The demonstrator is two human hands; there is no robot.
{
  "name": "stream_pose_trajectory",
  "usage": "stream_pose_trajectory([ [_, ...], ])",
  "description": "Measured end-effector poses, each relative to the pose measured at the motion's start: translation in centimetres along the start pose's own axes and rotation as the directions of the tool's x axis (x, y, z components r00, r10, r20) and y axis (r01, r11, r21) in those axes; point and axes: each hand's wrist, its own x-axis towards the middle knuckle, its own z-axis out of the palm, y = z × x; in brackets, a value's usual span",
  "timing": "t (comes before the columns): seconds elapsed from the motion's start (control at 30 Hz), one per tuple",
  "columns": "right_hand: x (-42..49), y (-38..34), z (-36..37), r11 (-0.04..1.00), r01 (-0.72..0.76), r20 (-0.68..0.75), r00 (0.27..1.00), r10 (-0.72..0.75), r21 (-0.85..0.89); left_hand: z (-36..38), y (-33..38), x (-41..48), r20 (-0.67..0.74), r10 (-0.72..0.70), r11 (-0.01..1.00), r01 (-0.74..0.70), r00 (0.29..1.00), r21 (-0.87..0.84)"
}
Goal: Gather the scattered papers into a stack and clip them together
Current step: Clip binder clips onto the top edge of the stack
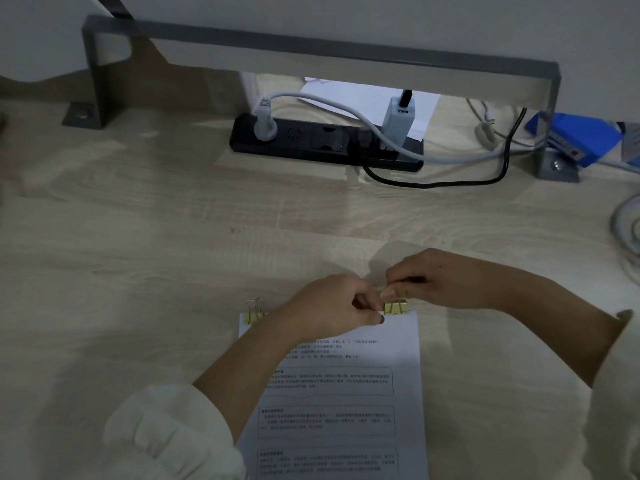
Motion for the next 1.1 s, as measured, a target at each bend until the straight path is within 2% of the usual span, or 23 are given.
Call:
stream_pose_trajectory([
  [0.47,0.6,-0.9,-0.6,0.996,0.033,0.147,0.989,-0.02,-0.082,0.0,-0.4,-0.1,0.025,0.013,0.999,-0.012,1.0,-0.052],
  [0.67,0.6,-0.6,-0.8,0.997,0.017,0.13,0.991,-0.007,-0.074,0.0,-0.4,-0.1,0.006,0.031,0.997,-0.03,1.0,-0.071],
  [0.93,0.9,-1.1,0.0,0.942,0.171,0.084,0.985,-0.154,-0.288,-0.5,-0.7,-0.3,-0.01,0.007,0.997,-0.008,1.0,-0.072],
  [1.1,1.2,-1.2,-0.4,0.964,0.13,0.122,0.987,-0.104,-0.232,-0.8,-0.9,-0.5,-0.001,0.039,0.996,-0.039,0.999,-0.084],
])
